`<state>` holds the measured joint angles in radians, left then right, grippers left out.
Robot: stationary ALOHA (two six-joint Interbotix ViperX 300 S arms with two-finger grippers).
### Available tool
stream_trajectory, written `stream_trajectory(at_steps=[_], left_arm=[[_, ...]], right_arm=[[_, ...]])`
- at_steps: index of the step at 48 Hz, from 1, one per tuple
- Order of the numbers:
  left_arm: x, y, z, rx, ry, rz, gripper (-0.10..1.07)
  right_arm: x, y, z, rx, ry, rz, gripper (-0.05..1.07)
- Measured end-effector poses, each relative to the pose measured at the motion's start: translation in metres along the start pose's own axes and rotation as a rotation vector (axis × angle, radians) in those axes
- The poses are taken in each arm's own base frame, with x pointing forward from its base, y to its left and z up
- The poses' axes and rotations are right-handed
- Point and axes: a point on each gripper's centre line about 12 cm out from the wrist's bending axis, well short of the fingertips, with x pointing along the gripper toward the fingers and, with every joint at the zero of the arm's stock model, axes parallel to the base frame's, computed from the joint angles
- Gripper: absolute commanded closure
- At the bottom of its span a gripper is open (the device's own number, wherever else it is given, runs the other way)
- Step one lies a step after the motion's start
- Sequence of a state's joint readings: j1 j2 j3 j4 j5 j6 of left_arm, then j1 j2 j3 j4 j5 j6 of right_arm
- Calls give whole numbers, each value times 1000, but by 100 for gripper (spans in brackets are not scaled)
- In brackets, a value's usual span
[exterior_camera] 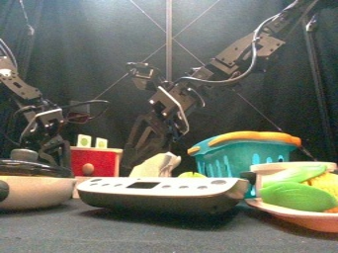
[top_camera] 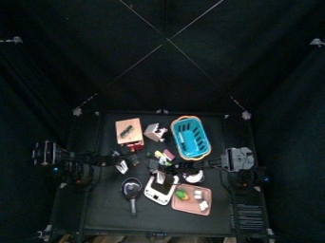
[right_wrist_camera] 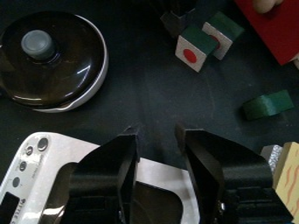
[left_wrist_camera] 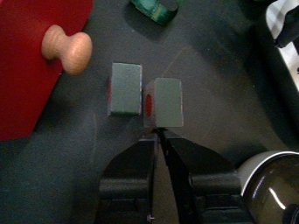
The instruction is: Place green sushi piece in front of drawer
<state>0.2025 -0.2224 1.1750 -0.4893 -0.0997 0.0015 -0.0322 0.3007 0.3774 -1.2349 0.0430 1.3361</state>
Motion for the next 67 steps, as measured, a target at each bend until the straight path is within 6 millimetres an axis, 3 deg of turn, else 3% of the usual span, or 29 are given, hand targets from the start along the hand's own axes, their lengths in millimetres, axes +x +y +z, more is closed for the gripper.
stream_trajectory(at_steps=[39, 57, 67], left_arm=[[-4, -1, 0, -9, 47, -10, 42], [-23, -14, 9, 43, 32, -71, 16], [-23, -16, 11, 57, 27, -75, 14]], right_arm=[[0, 0, -1, 1, 2, -2, 28], [0, 3, 0, -2, 1, 3, 28], [0, 5, -2, -5, 4, 5, 28]])
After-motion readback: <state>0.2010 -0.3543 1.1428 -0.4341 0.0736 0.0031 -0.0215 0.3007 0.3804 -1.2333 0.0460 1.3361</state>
